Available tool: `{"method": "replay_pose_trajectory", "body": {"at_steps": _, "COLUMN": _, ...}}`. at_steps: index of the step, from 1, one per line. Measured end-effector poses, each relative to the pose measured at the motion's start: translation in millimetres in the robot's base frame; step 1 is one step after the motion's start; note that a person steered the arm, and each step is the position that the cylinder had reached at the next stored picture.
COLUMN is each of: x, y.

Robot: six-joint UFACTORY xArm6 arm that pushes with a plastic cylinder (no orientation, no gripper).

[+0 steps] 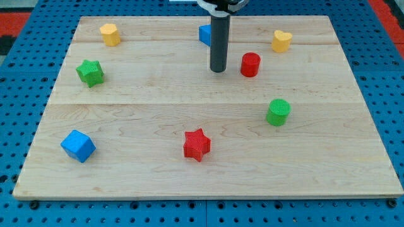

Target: Place the green circle red circle and yellow heart in a vertical line at the right side of the board

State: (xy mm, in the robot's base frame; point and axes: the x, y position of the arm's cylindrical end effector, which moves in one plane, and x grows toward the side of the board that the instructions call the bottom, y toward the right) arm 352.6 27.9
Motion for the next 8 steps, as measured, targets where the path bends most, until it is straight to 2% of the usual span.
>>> {"method": "replay_pose_trajectory", "body": {"at_steps": 1, "x": -6.1, "y": 18.8}}
{"method": "replay_pose_trajectory", "body": {"at_steps": 2, "x": -3.1, "y": 86.6}}
{"method": "replay_pose_trajectory", "body": {"at_steps": 3, "x": 13.9, "y": 123.5}}
{"method": "replay_pose_trajectory", "body": {"at_steps": 4, "x": 13.6, "y": 59.6}}
{"method": "replay_pose_trajectory", "body": {"at_steps": 5, "x": -21.0, "y": 85.5}}
{"method": "replay_pose_trajectory", "body": {"at_steps": 6, "x": -21.9, "y": 132.0}}
{"method": "replay_pose_trajectory", "body": {"at_steps": 7, "x": 4.5, "y": 147.8}}
{"method": "replay_pose_trajectory", "body": {"at_steps": 8, "x": 21.2, "y": 99.0}}
